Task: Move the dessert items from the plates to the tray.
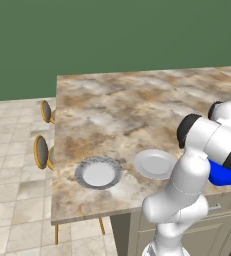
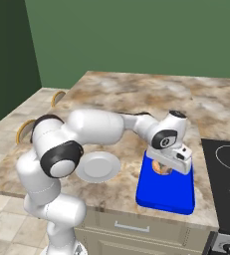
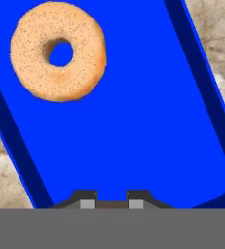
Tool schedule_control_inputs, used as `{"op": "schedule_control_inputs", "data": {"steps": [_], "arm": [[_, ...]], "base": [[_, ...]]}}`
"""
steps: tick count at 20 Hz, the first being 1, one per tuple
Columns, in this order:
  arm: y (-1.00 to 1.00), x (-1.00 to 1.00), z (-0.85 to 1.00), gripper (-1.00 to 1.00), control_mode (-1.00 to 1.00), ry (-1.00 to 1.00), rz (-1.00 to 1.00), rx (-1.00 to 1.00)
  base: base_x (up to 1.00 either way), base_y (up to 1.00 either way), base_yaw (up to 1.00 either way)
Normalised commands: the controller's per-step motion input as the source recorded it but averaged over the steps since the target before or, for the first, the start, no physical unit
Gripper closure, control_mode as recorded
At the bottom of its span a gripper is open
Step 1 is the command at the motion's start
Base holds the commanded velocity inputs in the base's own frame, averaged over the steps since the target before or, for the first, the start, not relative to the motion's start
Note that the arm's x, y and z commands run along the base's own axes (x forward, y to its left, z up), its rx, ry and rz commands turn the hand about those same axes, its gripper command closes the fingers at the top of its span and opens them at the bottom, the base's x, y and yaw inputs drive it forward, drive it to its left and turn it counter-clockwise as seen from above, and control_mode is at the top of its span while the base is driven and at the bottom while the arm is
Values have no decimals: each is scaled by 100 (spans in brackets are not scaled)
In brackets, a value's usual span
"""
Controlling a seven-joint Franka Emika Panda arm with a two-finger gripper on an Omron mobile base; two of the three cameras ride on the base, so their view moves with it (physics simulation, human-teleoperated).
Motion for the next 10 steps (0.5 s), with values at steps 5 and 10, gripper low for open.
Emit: {"op": "schedule_control_inputs", "data": {"steps": [5,10], "arm": [[0,-18,-52,100,-100,0,0,0],[-3,-34,-25,100,-100,0,0,0]], "base": [[0,0,0],[0,0,0]]}}
